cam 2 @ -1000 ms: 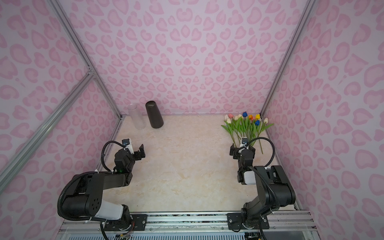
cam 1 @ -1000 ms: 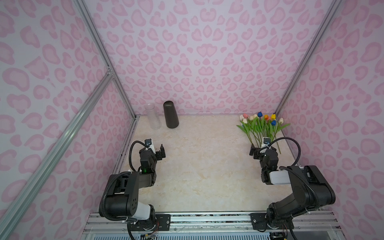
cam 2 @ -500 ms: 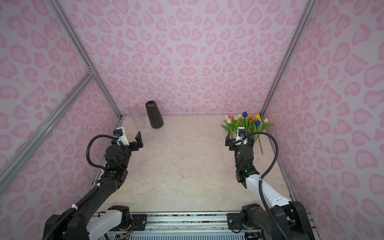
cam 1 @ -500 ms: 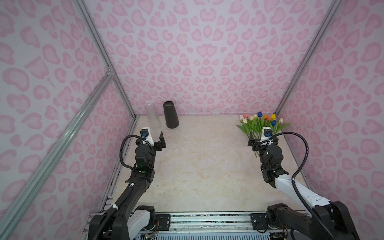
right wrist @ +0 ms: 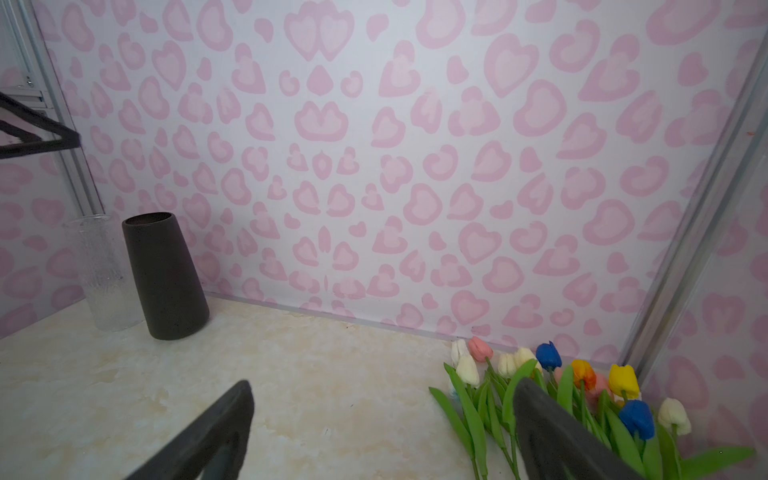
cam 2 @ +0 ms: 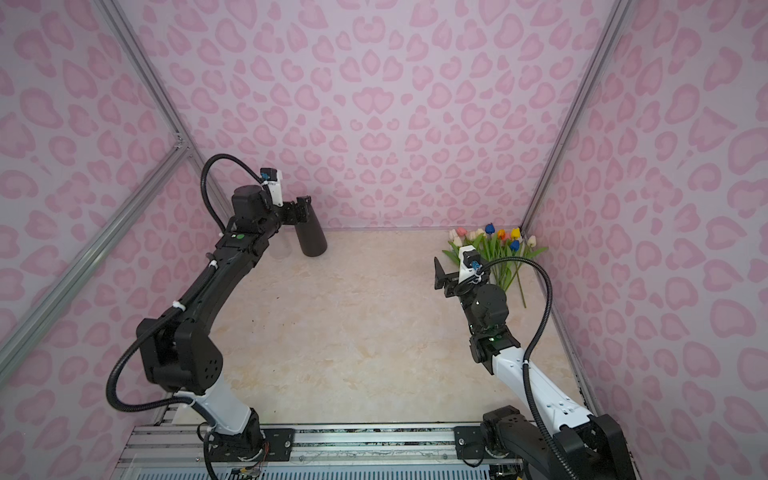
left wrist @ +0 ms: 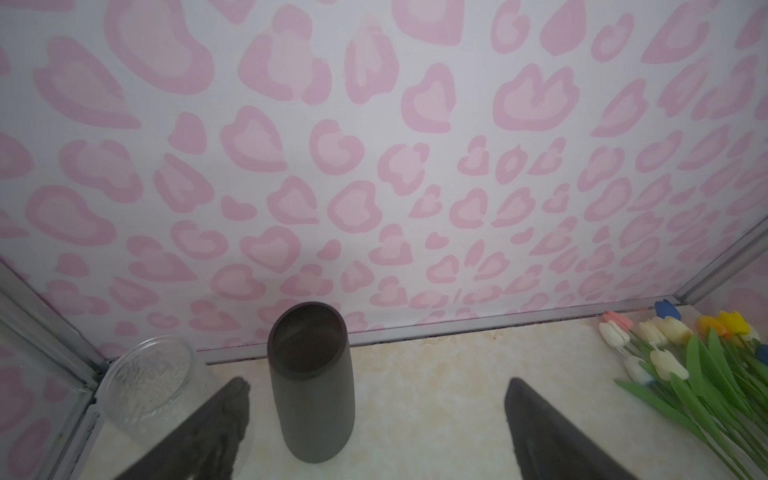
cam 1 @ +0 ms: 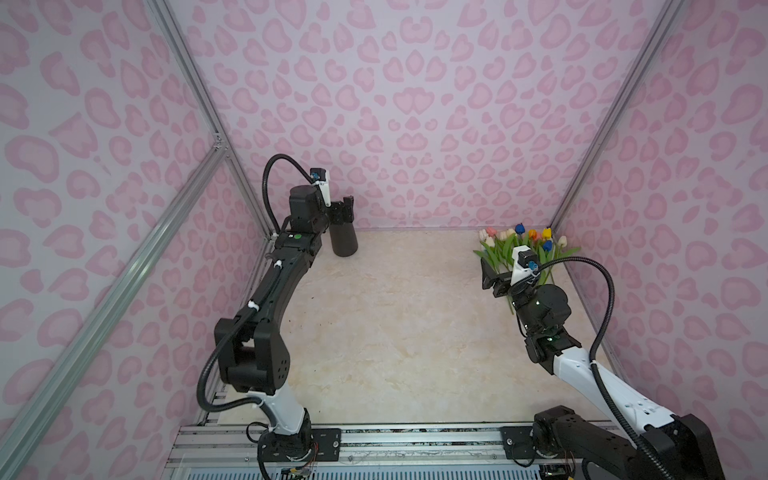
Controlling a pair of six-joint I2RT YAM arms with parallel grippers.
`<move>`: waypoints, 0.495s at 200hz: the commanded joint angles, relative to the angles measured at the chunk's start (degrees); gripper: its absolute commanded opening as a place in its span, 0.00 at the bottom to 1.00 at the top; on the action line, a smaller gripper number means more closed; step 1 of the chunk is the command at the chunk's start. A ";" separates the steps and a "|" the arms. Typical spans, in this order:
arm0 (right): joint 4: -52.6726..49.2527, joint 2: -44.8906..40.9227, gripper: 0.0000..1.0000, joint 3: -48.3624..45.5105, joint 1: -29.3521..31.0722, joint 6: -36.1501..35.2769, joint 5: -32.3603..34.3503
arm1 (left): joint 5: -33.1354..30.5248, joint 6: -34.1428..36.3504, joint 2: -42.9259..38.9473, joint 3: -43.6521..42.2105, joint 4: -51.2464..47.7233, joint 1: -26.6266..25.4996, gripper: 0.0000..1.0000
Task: Arrange the flowers into the vase
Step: 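Reach the left gripper to the dark grey vase while the right gripper rises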
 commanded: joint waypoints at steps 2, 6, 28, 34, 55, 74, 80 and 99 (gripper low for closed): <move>-1.56 -3.44 0.97 -2.16 0.12 -0.10 1.22 | 0.14 -0.38 7.47 9.13 -9.44 -0.10 0.97; -1.72 -4.33 0.97 -2.71 0.12 0.01 1.33 | -0.51 -0.34 8.48 10.28 -9.86 -0.12 0.97; -2.65 -8.95 0.97 -5.64 0.12 0.54 2.77 | -5.28 0.67 13.78 16.26 -13.14 -0.12 0.97; -3.22 -10.32 0.97 -6.23 0.10 0.61 3.11 | -5.99 1.36 15.23 18.08 -14.53 -0.10 0.97; -3.24 -12.74 0.97 -7.66 0.11 0.40 3.04 | -8.97 2.33 19.44 22.91 -17.69 0.04 0.97; -1.25 -11.91 0.97 -8.23 0.12 0.25 1.76 | -9.74 1.82 22.36 25.09 -18.94 0.69 0.97; -1.23 -11.22 0.97 -7.80 0.08 0.62 1.41 | -9.46 1.57 22.99 25.25 -18.79 0.91 0.97; -1.38 -9.00 0.96 -6.05 0.34 1.07 0.38 | -9.06 1.53 24.76 26.09 -18.22 1.53 0.97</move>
